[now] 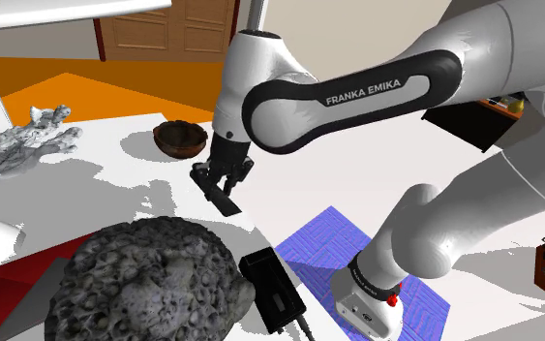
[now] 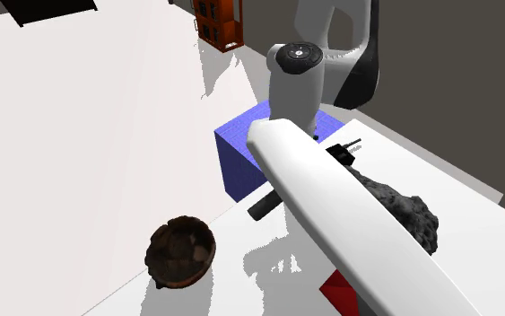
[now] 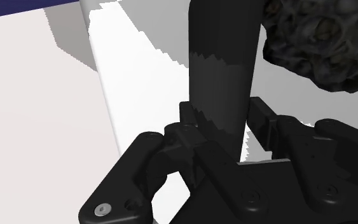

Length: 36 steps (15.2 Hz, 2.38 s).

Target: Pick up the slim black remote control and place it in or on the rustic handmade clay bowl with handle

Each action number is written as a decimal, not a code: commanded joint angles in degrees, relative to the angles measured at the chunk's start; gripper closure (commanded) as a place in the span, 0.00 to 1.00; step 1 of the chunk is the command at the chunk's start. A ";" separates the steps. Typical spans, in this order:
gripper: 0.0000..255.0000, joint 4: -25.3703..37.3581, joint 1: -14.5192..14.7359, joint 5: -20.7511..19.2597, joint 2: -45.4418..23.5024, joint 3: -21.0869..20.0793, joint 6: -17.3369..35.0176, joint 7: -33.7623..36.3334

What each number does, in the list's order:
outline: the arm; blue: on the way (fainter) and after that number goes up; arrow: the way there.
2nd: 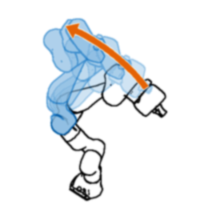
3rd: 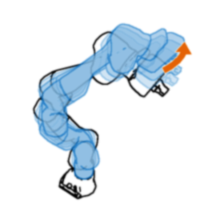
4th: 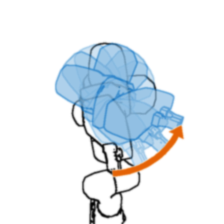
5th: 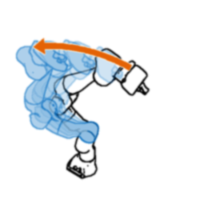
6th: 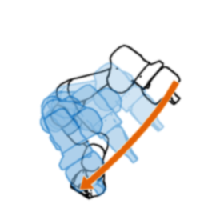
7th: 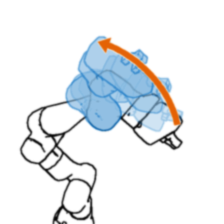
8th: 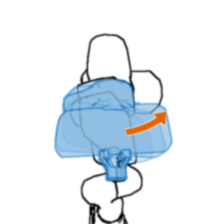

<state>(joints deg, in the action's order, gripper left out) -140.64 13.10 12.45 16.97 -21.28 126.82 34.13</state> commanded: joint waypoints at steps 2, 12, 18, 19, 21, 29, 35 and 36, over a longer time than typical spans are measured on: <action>1.00 1.33 0.06 0.07 1.34 0.30 -2.65 0.07; 1.00 6.76 -0.06 -0.19 4.21 1.36 -10.90 0.31; 1.00 13.20 -1.93 -2.42 -0.92 2.56 -12.57 -1.02; 1.00 14.91 -2.46 -3.11 -2.83 2.85 -12.48 -1.45; 1.00 18.52 -3.42 -4.47 -6.68 3.42 -12.48 -2.21; 1.00 35.95 -5.94 -9.47 -22.60 5.52 -14.84 -4.63; 1.00 53.30 -6.43 -12.62 -35.78 7.06 -19.52 -6.24; 1.00 56.66 -6.38 -13.08 -38.13 7.32 -20.59 -6.52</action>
<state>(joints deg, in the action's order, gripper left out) -87.08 6.60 -0.12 -18.77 -14.09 107.41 27.90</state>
